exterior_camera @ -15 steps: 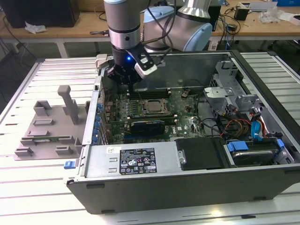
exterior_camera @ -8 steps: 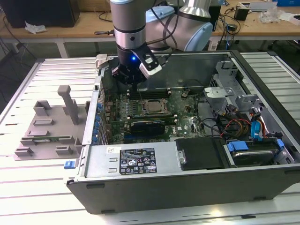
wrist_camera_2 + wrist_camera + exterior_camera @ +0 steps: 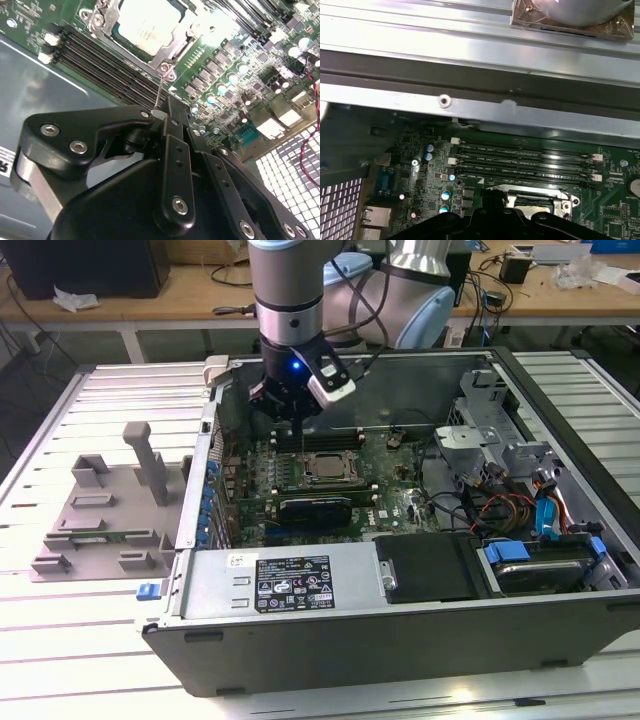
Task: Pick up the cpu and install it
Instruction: 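Install the first cpu locking lever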
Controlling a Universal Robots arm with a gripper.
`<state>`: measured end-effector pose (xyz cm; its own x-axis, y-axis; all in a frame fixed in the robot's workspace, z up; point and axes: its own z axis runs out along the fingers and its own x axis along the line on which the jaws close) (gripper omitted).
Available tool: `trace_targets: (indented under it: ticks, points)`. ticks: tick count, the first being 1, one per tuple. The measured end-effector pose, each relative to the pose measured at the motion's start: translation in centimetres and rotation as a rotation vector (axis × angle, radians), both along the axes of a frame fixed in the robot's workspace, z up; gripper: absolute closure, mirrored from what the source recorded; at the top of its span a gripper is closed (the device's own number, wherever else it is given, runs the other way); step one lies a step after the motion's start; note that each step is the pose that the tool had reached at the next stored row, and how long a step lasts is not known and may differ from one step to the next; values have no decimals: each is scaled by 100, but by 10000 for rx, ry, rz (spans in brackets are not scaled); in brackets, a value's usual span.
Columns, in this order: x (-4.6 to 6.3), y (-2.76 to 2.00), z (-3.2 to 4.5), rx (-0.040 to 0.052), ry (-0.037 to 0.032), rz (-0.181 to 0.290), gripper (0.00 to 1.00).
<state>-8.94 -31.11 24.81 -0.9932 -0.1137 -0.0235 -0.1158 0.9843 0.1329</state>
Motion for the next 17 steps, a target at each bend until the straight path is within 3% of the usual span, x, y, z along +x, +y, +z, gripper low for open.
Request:
trace_targets:
  ticks: [8,13,17]
  points:
    - [147,-9,-8,0,0,-134,89]
    - [169,-9,-18,0,1,-139,89]
    - [281,-9,-47,-1,0,-140,89]
